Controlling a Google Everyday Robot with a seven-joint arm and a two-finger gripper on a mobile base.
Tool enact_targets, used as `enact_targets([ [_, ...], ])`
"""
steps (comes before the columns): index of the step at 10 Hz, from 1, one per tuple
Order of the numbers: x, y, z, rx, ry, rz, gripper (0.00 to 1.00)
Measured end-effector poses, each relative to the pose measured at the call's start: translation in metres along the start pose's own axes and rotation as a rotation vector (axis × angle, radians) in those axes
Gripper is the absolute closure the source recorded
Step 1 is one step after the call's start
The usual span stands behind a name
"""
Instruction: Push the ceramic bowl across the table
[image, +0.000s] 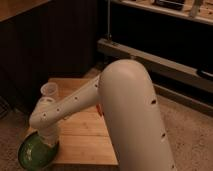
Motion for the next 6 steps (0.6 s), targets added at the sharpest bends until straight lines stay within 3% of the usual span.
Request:
enact_targets([
  [3, 0.004, -0.008, 0.018, 0.007, 0.004, -0.004, 0.91],
  [6, 0.001, -0.013, 0.008, 0.005, -0.003, 0.002, 0.91],
])
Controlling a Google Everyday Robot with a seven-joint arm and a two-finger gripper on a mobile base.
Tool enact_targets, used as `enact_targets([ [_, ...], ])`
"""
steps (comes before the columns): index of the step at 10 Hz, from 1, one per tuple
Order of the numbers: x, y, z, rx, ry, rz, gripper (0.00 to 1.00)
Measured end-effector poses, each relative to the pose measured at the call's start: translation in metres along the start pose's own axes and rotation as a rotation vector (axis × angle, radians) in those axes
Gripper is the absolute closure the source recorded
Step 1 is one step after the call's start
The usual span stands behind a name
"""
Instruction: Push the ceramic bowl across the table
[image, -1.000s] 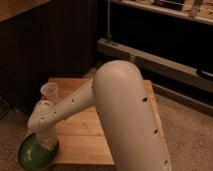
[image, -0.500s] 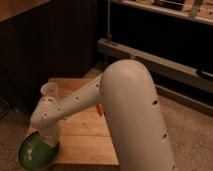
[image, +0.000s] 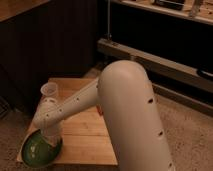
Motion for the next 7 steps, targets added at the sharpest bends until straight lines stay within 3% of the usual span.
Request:
enact_targets([
  [4, 0.006, -0.015, 0.007, 0.013, 0.001, 0.005, 0.91],
  [7, 0.005, -0.017, 0.001, 0.011, 0.003, 0.011, 0.91],
])
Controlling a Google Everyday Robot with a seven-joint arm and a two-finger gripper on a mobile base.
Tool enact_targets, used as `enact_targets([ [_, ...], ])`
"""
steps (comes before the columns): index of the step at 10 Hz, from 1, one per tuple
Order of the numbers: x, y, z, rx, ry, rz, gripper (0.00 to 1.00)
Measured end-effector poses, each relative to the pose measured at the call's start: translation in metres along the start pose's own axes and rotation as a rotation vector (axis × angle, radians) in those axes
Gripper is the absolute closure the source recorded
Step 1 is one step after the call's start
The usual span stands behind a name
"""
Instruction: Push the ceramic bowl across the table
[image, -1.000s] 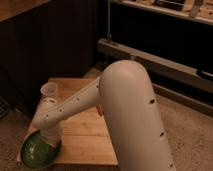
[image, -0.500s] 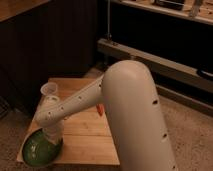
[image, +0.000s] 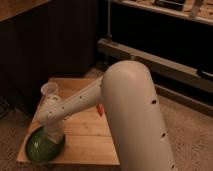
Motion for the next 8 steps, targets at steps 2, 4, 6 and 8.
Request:
enact_targets([
  [2, 0.002, -0.003, 0.002, 0.003, 0.004, 0.000, 0.91],
  [4, 0.000, -0.007, 0.002, 0.006, 0.002, 0.002, 0.91],
  [6, 0.000, -0.009, 0.001, 0.006, 0.003, 0.003, 0.91],
  [8, 0.002, -0.014, 0.002, 0.010, 0.007, 0.004, 0.91],
])
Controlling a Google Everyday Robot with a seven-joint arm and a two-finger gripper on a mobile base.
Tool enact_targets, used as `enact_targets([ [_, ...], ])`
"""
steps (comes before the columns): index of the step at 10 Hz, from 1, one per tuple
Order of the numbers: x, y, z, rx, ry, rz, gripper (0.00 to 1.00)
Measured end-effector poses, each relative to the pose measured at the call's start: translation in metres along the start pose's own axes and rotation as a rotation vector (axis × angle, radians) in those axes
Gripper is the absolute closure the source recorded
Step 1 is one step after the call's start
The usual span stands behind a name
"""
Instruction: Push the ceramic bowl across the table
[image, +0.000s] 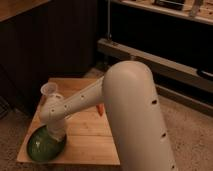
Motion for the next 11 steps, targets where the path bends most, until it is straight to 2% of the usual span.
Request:
enact_targets([
  [11, 0.003, -0.013, 0.000, 0.011, 0.010, 0.008, 0.91],
])
